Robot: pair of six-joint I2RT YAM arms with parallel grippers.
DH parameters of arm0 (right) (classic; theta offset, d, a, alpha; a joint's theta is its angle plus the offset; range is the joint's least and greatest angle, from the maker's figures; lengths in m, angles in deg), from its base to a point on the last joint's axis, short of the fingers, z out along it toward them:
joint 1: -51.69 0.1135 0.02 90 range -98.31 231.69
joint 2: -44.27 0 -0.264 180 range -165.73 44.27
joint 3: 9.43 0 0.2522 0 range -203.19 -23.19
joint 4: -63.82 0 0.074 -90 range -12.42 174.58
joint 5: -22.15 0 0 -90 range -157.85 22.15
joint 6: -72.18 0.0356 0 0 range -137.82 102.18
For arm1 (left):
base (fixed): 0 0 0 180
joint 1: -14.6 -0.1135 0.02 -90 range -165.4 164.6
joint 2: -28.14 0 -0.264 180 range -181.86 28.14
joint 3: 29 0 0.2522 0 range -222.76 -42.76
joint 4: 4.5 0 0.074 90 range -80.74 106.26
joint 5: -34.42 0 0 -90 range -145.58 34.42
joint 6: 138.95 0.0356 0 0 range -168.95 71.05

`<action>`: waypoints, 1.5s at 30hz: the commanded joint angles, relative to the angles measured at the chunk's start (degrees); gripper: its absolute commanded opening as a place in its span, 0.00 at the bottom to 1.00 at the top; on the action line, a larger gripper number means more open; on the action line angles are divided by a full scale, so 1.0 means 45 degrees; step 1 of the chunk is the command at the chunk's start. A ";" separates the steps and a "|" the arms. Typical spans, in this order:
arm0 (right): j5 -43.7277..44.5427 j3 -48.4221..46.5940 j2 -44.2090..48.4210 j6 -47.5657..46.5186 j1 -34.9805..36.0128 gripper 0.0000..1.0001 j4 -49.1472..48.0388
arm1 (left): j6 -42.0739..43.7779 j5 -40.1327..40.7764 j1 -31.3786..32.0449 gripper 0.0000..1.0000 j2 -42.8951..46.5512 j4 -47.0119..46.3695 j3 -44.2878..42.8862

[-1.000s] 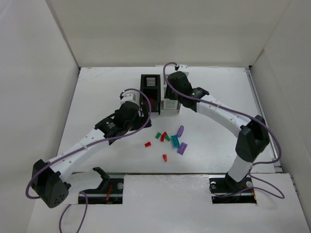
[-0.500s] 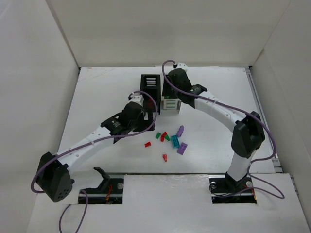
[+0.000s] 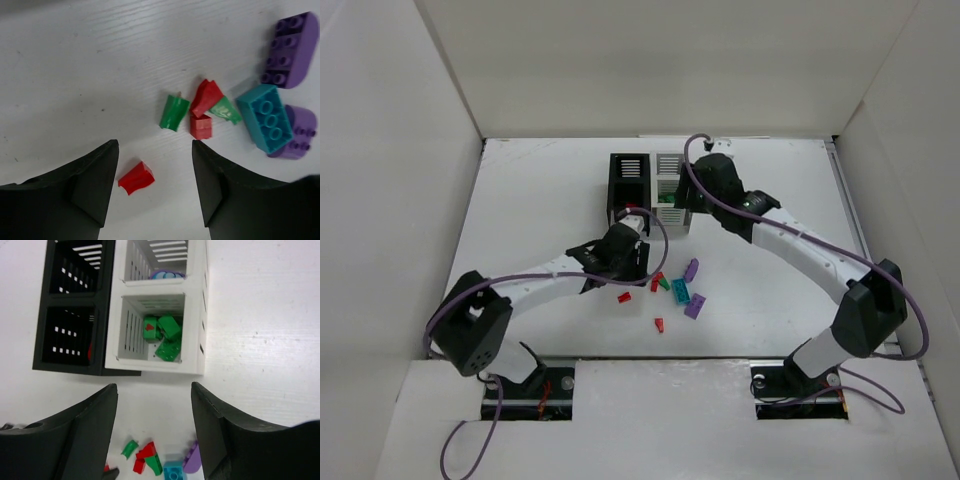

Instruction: Sort the legos into containers by color

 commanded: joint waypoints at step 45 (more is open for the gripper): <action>0.0122 0.2547 0.2157 0.1110 -0.0649 0.66 -0.0184 | 0.1027 0.2134 0.1035 0.16 -0.2469 0.0163 -0.2233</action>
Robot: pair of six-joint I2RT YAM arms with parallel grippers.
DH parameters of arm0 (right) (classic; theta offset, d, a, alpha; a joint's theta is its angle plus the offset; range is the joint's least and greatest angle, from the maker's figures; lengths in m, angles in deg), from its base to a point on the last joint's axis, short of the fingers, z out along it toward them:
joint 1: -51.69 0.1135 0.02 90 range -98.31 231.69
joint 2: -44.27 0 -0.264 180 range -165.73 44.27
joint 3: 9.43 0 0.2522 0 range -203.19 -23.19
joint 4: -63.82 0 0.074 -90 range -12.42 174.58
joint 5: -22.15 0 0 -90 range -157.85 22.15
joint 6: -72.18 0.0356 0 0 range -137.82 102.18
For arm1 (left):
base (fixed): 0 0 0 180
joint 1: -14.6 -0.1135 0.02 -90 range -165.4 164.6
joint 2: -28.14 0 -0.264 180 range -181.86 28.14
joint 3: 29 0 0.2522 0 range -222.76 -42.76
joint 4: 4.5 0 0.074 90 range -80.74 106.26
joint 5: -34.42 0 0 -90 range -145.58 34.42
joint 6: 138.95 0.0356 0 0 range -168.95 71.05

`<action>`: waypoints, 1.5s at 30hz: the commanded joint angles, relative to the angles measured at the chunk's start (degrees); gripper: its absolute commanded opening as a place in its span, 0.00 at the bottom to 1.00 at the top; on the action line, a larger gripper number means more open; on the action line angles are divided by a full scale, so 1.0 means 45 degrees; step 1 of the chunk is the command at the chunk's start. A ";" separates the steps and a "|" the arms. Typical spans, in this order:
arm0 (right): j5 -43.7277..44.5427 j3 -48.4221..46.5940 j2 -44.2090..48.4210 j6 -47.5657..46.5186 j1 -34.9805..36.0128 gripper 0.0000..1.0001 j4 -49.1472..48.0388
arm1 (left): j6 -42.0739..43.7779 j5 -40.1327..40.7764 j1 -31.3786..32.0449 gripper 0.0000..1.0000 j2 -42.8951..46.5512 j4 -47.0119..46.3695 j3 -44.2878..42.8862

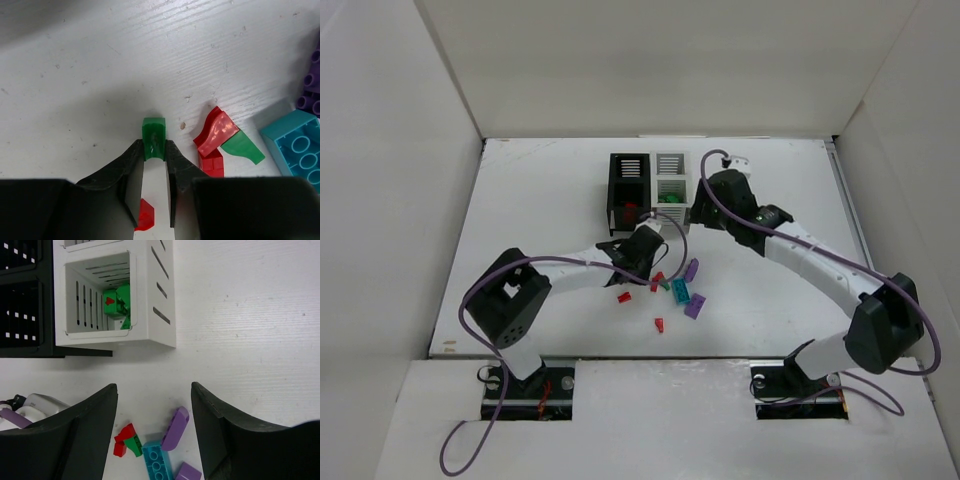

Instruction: Sort the legos into containers by color

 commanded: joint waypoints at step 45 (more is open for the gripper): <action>-0.3264 0.3855 0.3474 -0.4074 -0.0639 0.66 -0.1564 | 0.2674 -0.0546 -0.1415 0.73 0.0594 0.0758 -0.7379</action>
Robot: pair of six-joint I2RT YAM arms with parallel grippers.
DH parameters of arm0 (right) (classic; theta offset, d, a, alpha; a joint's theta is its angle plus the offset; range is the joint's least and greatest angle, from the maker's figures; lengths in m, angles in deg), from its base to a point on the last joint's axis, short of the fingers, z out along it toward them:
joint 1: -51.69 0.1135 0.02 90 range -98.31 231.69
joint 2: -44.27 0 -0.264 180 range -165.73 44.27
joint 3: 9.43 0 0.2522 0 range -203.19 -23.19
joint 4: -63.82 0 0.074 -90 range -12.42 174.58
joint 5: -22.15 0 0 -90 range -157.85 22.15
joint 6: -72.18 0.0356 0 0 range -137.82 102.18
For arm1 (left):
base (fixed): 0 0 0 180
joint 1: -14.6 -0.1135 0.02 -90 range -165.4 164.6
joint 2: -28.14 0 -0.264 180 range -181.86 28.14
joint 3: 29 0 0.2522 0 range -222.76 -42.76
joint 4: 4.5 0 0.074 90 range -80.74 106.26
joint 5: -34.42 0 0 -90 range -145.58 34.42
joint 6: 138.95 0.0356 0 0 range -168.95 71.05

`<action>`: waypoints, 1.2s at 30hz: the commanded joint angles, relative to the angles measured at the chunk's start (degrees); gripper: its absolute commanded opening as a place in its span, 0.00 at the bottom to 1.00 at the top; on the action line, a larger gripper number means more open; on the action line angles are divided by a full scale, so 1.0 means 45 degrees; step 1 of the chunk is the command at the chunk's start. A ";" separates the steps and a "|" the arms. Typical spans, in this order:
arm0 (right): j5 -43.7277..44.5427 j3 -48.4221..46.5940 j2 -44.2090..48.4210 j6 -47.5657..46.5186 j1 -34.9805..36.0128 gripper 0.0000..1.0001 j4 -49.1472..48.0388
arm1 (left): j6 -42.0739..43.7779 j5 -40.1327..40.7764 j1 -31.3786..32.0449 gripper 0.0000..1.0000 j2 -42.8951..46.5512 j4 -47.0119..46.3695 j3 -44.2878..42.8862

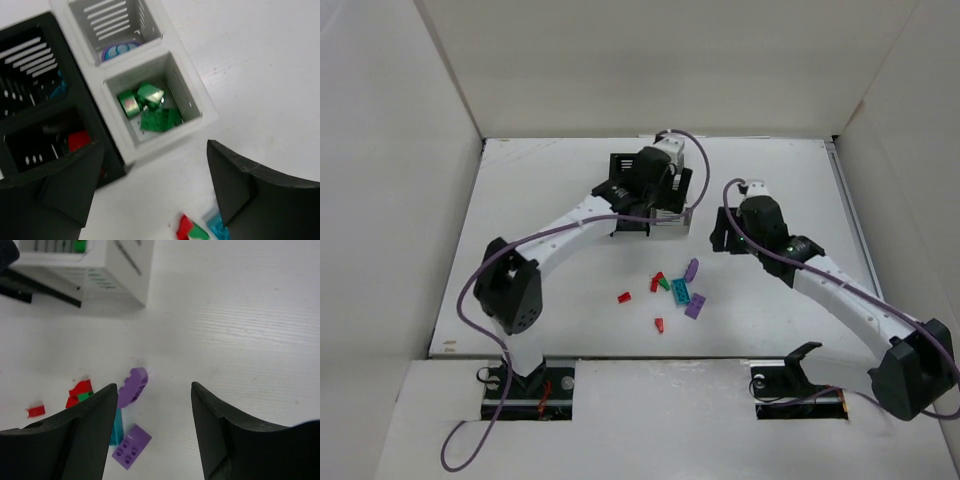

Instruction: Sort the legos into containers by color

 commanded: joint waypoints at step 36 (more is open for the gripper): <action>-0.0440 -0.3088 -0.7390 -0.3804 0.5465 0.48 -0.0083 | -0.5661 0.1711 -0.0012 1.00 1.0837 0.1871 0.9443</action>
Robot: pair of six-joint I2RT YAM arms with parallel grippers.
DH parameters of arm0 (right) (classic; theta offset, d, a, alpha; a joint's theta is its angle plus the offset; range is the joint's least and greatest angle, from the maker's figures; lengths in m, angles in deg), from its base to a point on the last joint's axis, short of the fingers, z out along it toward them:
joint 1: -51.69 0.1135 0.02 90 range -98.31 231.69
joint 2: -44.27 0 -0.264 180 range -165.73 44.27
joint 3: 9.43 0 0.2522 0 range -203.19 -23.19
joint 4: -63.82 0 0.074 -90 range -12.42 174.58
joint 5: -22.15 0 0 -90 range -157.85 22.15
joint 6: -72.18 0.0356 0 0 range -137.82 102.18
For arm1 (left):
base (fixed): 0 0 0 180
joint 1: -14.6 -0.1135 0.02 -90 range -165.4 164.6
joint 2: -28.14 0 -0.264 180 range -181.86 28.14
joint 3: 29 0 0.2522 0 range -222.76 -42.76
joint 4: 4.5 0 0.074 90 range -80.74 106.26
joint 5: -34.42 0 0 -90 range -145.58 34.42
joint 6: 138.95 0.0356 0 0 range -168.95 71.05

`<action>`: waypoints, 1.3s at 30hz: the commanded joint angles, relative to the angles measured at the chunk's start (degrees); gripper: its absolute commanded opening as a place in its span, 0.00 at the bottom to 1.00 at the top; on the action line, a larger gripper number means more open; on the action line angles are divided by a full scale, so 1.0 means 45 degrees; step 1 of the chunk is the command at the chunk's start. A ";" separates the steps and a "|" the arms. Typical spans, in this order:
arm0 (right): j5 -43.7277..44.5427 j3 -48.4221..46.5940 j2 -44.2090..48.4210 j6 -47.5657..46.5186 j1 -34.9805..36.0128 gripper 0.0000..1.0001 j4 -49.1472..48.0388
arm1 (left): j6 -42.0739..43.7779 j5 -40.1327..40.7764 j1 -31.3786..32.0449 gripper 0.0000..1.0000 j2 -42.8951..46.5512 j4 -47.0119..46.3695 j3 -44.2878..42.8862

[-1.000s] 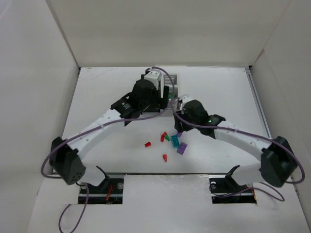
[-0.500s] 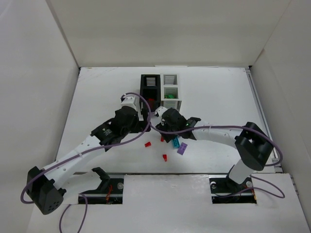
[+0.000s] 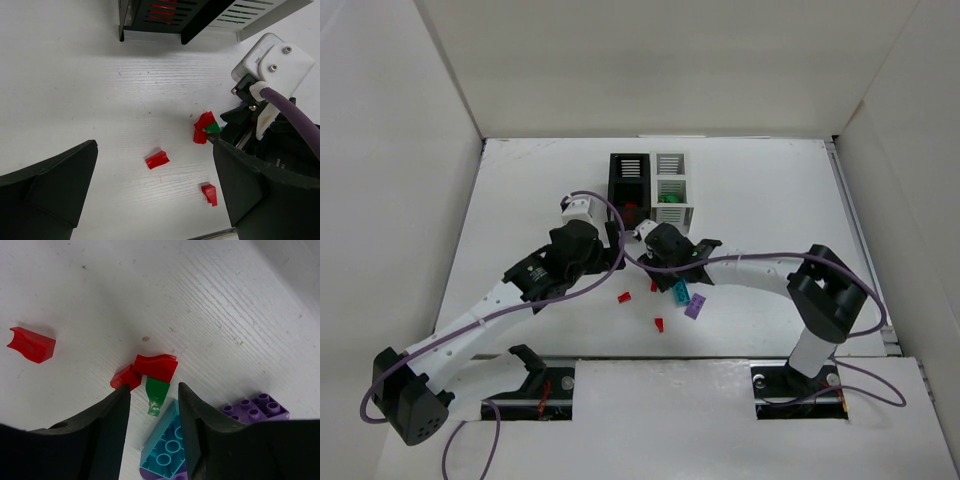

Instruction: Sort the legos into containers by color

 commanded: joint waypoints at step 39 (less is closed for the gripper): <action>0.2040 -0.3983 0.1856 0.0755 -0.0541 0.19 0.1625 | 0.0290 0.0037 -0.0046 1.00 -0.0132 -0.0914 -0.0502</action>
